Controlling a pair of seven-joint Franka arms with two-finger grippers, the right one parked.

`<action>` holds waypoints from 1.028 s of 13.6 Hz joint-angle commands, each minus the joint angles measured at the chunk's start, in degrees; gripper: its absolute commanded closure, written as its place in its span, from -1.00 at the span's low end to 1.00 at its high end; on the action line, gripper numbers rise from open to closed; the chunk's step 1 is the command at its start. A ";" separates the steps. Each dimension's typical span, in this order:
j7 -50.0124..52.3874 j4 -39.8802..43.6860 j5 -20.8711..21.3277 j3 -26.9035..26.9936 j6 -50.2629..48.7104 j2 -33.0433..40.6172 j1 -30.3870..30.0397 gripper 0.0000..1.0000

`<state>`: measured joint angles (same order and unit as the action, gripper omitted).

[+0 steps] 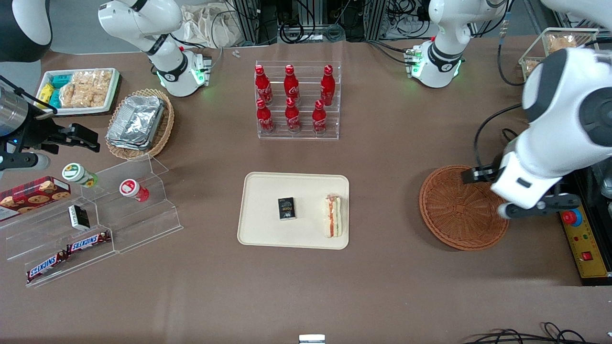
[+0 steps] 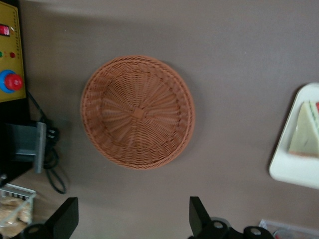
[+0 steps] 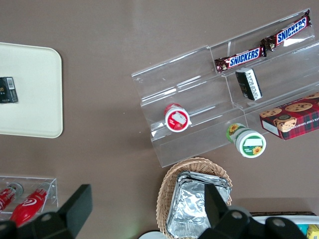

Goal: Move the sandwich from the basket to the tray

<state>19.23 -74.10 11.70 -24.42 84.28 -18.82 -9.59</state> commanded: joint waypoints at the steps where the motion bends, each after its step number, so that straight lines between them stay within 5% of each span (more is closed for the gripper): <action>1: -8.04 -2.90 -3.17 -0.19 -1.22 4.49 -4.99 -1.00; 5: -14.28 -3.77 -4.58 2.25 -2.80 6.86 -6.85 -1.00; 8: -23.15 -9.47 -11.34 21.19 -0.97 12.65 3.22 -1.00; 9: -24.31 -11.66 -11.44 23.86 0.08 14.32 5.35 -1.00; 14: -23.62 -10.54 -11.27 24.07 0.53 11.70 5.64 -1.00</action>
<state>-4.57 -83.90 1.19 -1.10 83.78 -7.15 -4.95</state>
